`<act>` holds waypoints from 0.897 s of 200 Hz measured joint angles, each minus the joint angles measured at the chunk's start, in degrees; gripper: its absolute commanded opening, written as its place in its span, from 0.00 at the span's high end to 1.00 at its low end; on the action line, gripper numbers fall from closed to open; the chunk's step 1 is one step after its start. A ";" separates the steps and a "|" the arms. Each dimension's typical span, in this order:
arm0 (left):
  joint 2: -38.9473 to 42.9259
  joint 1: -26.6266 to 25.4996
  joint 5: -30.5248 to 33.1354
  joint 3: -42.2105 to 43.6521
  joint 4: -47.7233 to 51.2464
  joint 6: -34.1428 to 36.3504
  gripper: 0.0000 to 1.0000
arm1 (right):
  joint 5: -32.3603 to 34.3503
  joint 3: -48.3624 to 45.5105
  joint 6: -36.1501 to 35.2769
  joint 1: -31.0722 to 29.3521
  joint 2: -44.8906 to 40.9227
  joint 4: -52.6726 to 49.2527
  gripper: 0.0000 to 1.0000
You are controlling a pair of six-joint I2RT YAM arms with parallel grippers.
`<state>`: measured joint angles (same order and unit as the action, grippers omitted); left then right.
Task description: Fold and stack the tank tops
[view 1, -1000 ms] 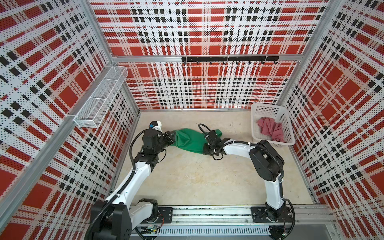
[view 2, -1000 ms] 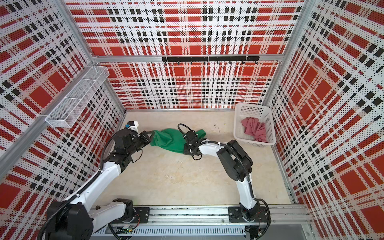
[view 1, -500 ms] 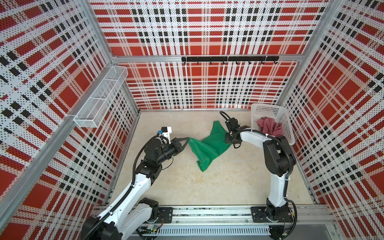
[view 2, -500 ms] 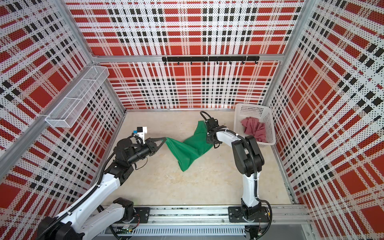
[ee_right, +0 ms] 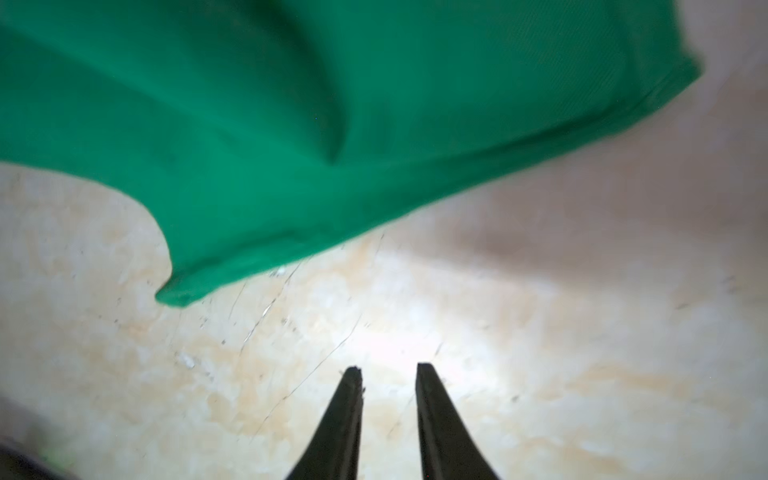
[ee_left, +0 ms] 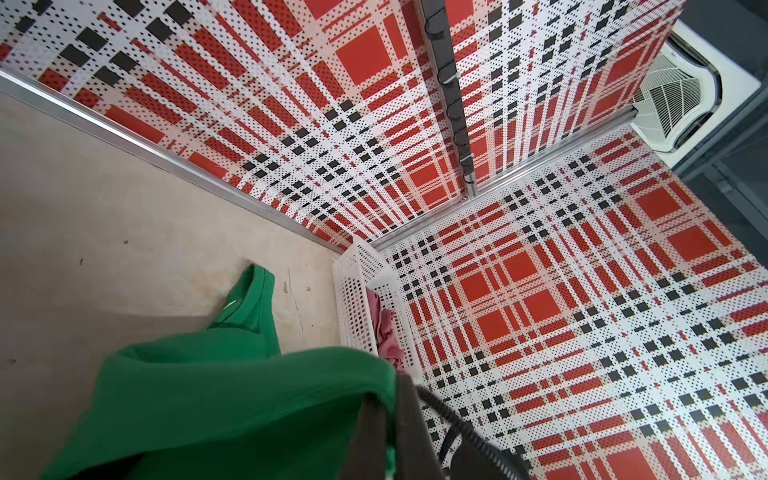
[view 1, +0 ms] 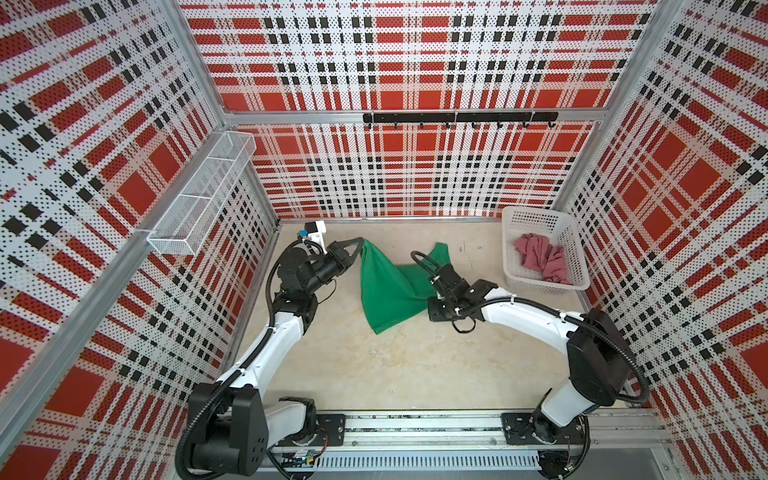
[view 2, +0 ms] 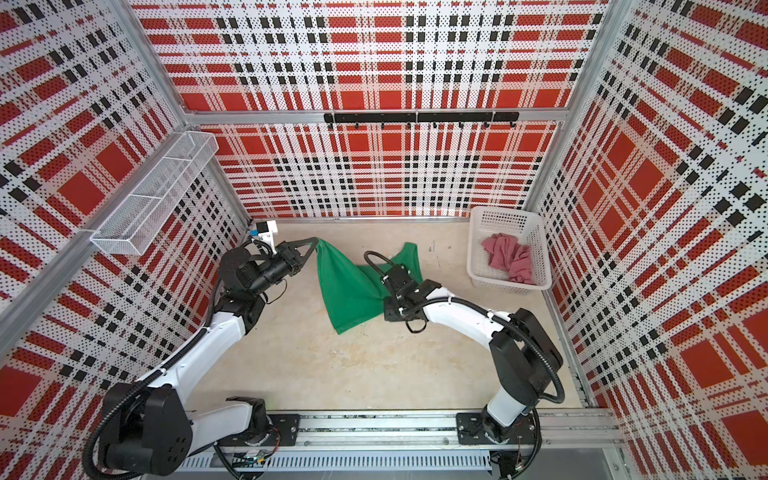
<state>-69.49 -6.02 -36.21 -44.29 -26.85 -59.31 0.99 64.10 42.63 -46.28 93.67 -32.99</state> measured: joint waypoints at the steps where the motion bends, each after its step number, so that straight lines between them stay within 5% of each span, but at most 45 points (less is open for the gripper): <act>1: -0.07 0.02 -0.02 0.00 -0.02 -0.02 1.00 | -0.11 -0.04 0.15 -0.22 0.04 0.09 0.69; 55: -1.40 0.57 -0.70 0.90 -0.44 0.00 1.00 | -2.60 0.00 11.58 -11.06 7.30 10.84 0.46; 125: -1.40 2.75 -1.42 3.04 -2.14 0.00 1.00 | -2.01 6.56 19.87 -12.59 16.59 22.01 0.24; 179: -1.40 5.09 -2.80 5.01 -2.73 0.37 1.00 | 1.18 16.09 21.64 -12.59 24.65 14.82 0.33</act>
<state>-70.89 -0.93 -39.00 -39.29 -29.58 -58.94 2.17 80.18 64.27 -58.87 118.32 -18.17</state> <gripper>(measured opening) 0.054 0.704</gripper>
